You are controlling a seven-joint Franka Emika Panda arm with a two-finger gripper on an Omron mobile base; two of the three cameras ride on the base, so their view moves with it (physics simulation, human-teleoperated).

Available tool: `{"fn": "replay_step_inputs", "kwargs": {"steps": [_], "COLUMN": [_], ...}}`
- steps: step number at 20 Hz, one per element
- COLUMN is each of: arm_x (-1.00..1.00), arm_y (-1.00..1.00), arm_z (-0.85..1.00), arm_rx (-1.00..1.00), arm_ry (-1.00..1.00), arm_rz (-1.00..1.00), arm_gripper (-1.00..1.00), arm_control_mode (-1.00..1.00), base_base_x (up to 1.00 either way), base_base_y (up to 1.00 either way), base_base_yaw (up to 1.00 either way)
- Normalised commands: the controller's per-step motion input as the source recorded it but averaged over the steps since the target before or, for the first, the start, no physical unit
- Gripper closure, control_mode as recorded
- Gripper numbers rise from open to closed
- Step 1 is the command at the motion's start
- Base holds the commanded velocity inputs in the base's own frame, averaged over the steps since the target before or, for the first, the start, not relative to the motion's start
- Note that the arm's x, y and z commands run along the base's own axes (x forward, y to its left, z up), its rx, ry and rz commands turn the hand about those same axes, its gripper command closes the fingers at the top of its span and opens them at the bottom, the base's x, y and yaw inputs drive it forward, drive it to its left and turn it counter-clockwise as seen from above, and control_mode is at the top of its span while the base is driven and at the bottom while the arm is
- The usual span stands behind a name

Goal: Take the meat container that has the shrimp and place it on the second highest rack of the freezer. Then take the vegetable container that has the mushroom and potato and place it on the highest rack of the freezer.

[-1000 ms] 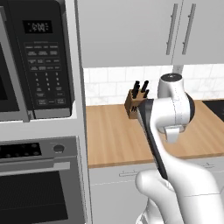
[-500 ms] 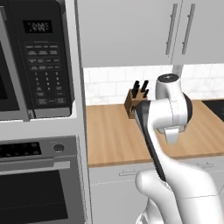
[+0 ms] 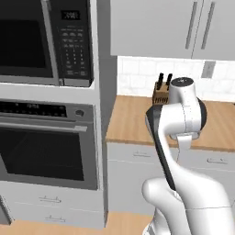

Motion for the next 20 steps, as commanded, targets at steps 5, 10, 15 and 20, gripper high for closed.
{"fn": "replay_step_inputs", "kwargs": {"steps": [5,10,15,20], "arm_x": [0.00,0.00,0.00,0.00], "arm_y": [0.00,0.00,0.00,0.00], "arm_z": [0.00,0.00,0.00,0.00], "arm_rx": [0.00,0.00,0.00,0.00], "arm_ry": [0.00,0.00,0.00,0.00], "arm_rz": [0.00,0.00,0.00,0.00], "arm_gripper": [1.00,1.00,1.00,1.00], "arm_control_mode": [1.00,1.00,1.00,1.00], "base_base_x": [-0.27,-0.07,0.03,0.57], "base_base_y": [0.00,0.00,0.15,0.53], "base_base_yaw": [1.00,1.00,0.88,0.50]}}
